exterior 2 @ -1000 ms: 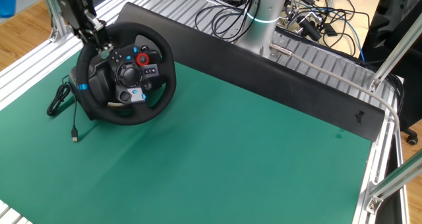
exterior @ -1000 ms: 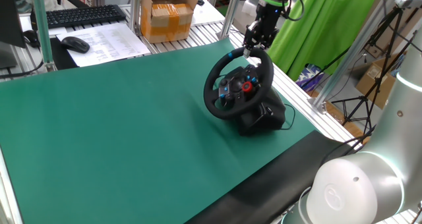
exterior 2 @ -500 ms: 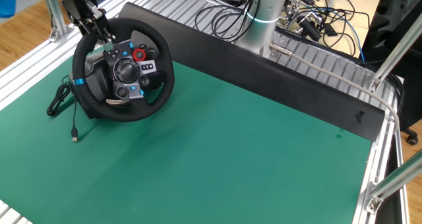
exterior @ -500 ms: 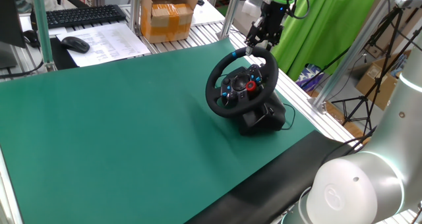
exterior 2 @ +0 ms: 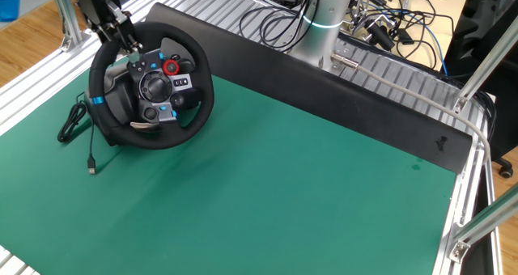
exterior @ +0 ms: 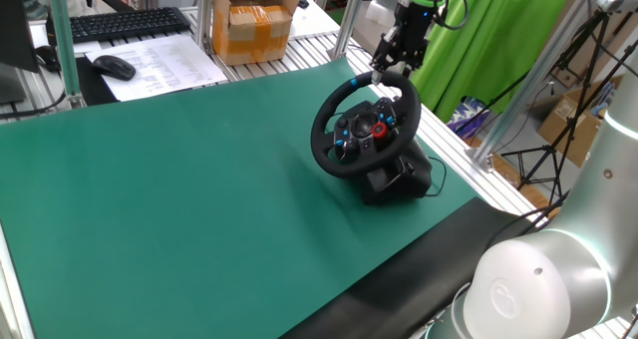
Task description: Rotate the steering wheel 90 degrees counterclockwise
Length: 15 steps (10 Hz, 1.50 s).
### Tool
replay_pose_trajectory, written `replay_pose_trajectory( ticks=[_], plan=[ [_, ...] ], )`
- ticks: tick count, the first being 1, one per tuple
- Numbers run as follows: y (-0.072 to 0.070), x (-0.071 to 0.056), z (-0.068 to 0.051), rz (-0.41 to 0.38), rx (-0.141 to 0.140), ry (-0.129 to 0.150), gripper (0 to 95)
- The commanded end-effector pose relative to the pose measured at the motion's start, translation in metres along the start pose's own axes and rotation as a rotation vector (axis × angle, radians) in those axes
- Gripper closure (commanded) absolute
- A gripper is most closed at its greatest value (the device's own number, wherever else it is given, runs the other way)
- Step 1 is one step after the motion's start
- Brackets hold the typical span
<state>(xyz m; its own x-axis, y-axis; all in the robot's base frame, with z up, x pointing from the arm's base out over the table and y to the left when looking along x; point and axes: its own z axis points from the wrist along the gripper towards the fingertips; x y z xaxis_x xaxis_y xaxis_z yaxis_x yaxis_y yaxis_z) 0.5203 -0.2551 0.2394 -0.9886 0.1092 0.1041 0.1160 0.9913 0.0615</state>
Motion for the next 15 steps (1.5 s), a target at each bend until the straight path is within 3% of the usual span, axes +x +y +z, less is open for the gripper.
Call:
replay_pose_trajectory(
  ticks=[1,12,13,15],
  plan=[
    [0.000,0.001,0.000,0.001,0.001,-0.002,19.0],
    [0.000,0.001,0.000,0.001,0.001,-0.002,19.0],
    [0.008,0.045,0.013,-0.010,-0.006,-0.003,57.0],
    [0.008,0.045,0.013,-0.011,-0.005,-0.002,57.0]
  ],
)
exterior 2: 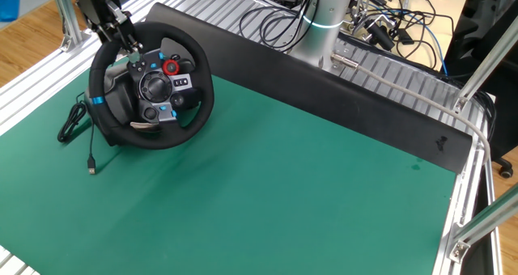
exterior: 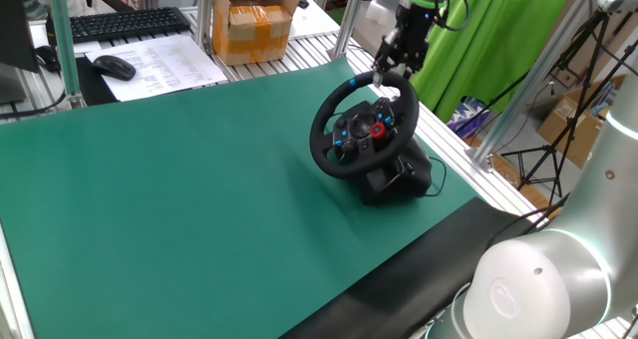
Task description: Rotate the steering wheel 90 degrees counterclockwise
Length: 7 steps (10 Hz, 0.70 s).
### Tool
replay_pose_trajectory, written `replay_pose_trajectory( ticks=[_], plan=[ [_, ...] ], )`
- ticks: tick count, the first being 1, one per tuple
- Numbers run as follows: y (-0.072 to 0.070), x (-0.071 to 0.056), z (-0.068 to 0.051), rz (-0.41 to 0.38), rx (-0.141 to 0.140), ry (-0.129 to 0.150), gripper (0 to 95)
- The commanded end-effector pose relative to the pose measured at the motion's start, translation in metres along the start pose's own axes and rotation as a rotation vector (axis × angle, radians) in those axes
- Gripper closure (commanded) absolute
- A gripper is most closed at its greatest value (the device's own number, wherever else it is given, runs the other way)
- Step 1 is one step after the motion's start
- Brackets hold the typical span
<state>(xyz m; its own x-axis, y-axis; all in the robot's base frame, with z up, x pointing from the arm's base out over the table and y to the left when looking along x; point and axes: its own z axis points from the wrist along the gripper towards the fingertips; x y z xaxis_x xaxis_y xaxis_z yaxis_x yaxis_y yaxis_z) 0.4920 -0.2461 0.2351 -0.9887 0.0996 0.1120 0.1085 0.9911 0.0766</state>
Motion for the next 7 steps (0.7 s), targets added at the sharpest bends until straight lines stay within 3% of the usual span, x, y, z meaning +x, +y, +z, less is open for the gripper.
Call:
replay_pose_trajectory(
  ticks=[1,2,3,4,5,7],
  plan=[
    [0.0032,0.0168,0.0055,-0.002,0.009,-0.010,57.0],
    [0.0034,0.0166,0.0058,-0.004,0.009,-0.010,57.0],
    [0.0037,0.0163,0.0063,0.002,-0.011,-0.009,57.0],
    [0.0039,0.0159,0.0064,0.018,-0.070,-0.001,95.0],
    [0.0038,0.0156,0.0062,0.012,-0.066,-0.005,95.0],
    [0.0034,0.0144,0.0057,-0.005,-0.033,-0.010,95.0]
  ],
)
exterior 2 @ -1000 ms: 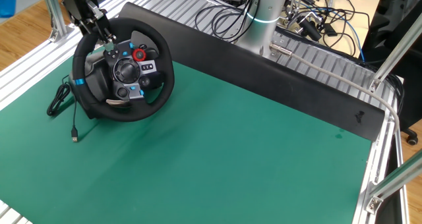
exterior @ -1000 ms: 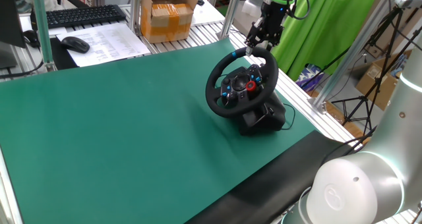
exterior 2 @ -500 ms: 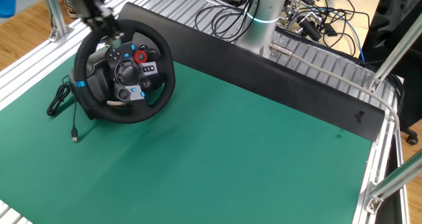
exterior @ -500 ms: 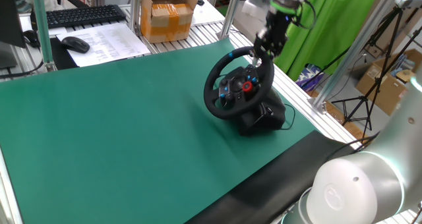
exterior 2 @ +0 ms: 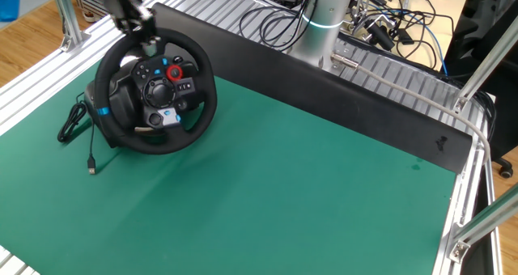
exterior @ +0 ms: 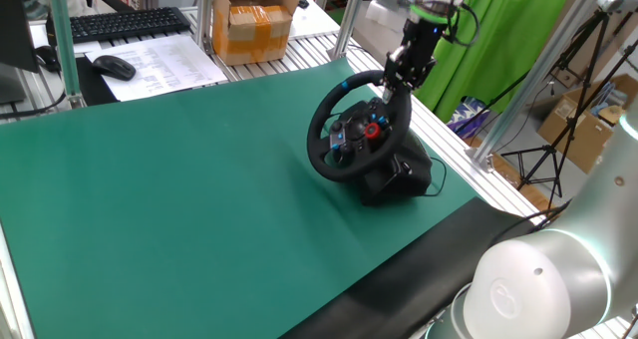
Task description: Rotate the steering wheel 90 degrees counterclockwise
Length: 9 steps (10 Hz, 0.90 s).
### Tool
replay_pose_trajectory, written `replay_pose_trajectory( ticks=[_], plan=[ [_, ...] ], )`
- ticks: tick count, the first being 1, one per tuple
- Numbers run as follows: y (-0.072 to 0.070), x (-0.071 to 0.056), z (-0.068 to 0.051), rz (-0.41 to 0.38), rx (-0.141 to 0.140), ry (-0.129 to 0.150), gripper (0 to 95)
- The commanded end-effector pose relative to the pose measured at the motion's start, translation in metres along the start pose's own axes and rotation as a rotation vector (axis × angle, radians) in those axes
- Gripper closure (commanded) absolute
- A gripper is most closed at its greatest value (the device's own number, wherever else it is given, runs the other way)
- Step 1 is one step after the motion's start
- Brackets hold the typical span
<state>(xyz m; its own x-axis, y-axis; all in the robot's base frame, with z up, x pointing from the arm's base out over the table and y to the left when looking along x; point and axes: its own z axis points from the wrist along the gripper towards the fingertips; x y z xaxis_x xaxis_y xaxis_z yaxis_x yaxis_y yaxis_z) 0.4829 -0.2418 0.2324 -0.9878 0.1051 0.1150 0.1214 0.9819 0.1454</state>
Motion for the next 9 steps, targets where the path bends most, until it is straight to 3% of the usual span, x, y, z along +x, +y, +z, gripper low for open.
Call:
replay_pose_trajectory(
  ticks=[1,2,4,6,8,9],
  plan=[
    [0.000,0.004,0.001,-0.011,0.030,-0.013,95.0],
    [-0.001,0.001,0.000,-0.026,0.047,-0.015,95.0],
    [0.000,-0.010,-0.006,-0.030,0.045,-0.010,95.0],
    [0.002,-0.020,-0.006,-0.042,0.064,-0.008,95.0],
    [0.003,-0.021,-0.005,-0.051,0.093,-0.016,95.0],
    [0.003,-0.021,-0.005,-0.042,0.089,-0.018,95.0]
  ],
)
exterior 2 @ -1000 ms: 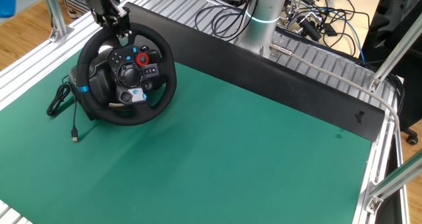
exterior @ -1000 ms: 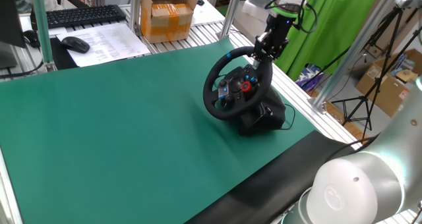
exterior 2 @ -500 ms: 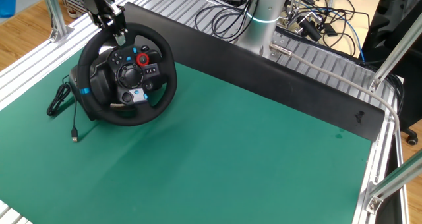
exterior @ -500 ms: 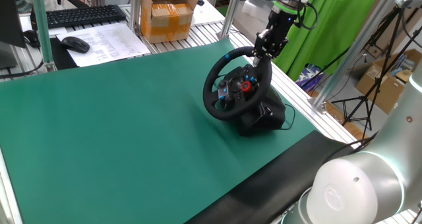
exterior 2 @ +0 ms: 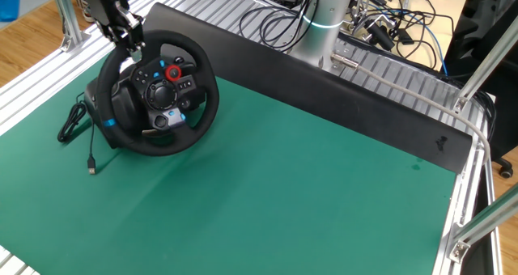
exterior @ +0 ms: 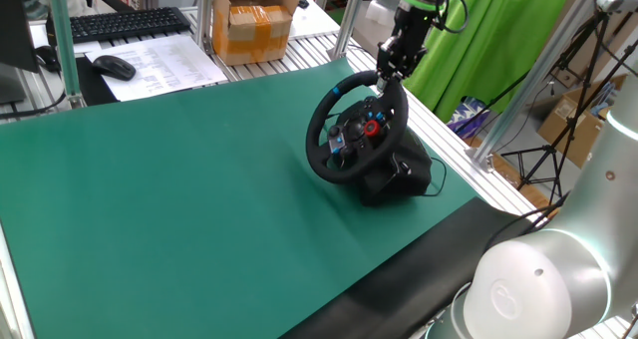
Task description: Rotate the steering wheel 90 degrees counterclockwise
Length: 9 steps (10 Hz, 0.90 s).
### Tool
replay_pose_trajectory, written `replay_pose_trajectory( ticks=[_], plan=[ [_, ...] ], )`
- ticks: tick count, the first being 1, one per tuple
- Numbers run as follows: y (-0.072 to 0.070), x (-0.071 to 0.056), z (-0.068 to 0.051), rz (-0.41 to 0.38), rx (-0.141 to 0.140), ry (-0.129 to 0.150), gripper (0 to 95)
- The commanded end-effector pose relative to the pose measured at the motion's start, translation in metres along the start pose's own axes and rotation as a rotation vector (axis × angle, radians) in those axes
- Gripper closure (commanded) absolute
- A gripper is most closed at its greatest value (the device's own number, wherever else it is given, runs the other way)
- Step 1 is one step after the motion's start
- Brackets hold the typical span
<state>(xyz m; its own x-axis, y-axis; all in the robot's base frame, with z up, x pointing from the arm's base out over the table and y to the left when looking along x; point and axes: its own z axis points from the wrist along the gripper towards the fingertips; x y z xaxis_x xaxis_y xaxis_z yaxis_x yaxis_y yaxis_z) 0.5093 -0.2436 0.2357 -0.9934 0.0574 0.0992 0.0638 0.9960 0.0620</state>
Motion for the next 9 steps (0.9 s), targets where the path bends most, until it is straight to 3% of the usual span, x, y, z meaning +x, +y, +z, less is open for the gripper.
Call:
replay_pose_trajectory(
  ticks=[1,2,3,6,9],
  plan=[
    [0.001,0.005,0.000,0.022,0.006,-0.018,57.0],
    [0.000,0.006,-0.001,0.038,0.020,-0.047,19.0],
    [0.000,0.007,-0.002,0.039,0.021,-0.051,0.0],
    [0.000,0.008,-0.003,0.034,0.029,-0.052,0.0],
    [0.006,0.015,-0.014,0.043,0.042,-0.050,0.0]
  ],
)
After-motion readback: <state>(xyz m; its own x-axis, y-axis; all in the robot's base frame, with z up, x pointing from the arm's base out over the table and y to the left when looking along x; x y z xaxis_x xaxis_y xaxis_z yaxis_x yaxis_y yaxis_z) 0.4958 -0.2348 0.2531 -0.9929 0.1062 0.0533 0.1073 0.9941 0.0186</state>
